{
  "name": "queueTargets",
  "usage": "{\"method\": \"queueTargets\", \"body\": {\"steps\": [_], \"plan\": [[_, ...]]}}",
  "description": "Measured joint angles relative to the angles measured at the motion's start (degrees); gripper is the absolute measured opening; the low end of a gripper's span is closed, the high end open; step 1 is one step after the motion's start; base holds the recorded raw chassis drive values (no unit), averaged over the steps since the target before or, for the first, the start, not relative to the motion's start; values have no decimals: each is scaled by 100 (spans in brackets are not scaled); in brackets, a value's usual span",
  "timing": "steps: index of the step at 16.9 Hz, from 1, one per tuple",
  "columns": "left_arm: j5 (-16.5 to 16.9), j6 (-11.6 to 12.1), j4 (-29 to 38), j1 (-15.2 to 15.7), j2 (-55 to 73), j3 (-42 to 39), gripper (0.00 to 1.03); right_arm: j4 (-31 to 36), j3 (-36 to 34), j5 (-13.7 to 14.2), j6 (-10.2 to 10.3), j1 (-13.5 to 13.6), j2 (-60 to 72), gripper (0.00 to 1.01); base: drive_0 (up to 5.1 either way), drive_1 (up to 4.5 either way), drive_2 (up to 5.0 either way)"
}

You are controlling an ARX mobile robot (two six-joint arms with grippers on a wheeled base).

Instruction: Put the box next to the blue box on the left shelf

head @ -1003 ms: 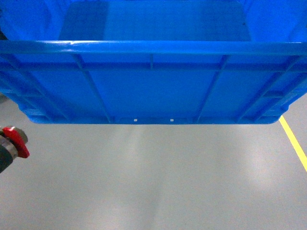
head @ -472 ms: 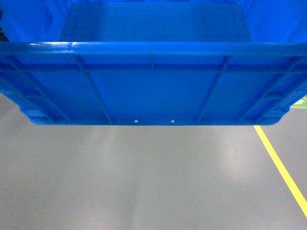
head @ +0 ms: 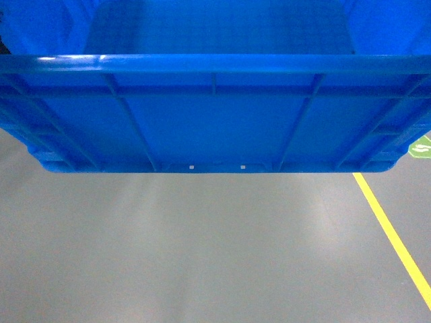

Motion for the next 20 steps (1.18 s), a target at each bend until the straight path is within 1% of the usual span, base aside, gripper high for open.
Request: {"method": "queueTargets", "body": {"steps": [20], "plan": [[-7, 15, 7, 0, -15, 0, 8, -2, 0, -7, 2, 0, 2, 8, 2, 427, -424]]}}
